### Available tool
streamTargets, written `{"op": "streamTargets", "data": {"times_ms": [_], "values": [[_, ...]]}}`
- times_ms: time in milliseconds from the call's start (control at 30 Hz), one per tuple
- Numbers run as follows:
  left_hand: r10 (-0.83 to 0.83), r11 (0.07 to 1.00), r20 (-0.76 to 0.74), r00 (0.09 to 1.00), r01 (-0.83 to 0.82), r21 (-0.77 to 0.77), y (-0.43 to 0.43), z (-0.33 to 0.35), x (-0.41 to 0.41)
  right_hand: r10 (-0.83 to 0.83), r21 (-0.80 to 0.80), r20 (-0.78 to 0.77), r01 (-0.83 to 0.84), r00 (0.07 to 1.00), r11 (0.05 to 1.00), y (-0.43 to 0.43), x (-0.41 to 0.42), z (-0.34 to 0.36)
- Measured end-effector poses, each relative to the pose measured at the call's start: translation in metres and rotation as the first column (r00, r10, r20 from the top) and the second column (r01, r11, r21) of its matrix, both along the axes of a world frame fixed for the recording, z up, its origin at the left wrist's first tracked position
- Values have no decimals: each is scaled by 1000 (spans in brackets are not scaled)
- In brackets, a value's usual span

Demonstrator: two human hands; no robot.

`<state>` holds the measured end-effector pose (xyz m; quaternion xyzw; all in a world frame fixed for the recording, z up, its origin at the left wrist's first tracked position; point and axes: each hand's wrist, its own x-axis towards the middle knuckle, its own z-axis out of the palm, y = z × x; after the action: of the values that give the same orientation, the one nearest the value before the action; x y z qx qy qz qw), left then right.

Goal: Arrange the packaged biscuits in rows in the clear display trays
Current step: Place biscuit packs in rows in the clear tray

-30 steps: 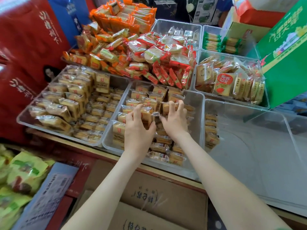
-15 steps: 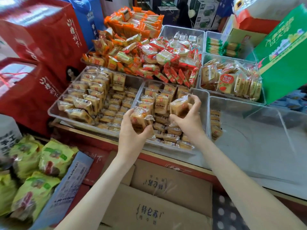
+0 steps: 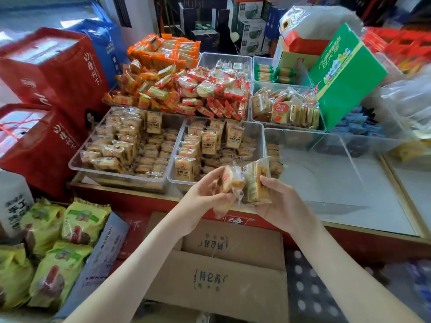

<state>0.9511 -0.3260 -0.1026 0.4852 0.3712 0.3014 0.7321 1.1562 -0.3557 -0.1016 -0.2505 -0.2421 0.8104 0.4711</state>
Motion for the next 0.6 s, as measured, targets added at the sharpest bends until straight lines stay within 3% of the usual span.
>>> {"op": "streamTargets", "data": {"times_ms": [167,267,367,500,600], "values": [[-45,981,-75,996,59,187,-8,0,-10,9,47,61,-12,998,999,-11,-8,5],[51,912,-180,982,27,408,-14,3,-9,-33,74,90,27,995,997,-14,-12,6],[215,842,-215,953,-70,535,-21,0,-9,-66,70,72,61,995,996,-16,-15,3],[373,815,-253,893,-185,549,-25,-4,-12,-82,66,113,75,990,995,-17,-23,-5],[325,887,-303,896,-178,426,-24,-10,-17,-91,57,177,82,980,995,-20,-30,-13]]}}
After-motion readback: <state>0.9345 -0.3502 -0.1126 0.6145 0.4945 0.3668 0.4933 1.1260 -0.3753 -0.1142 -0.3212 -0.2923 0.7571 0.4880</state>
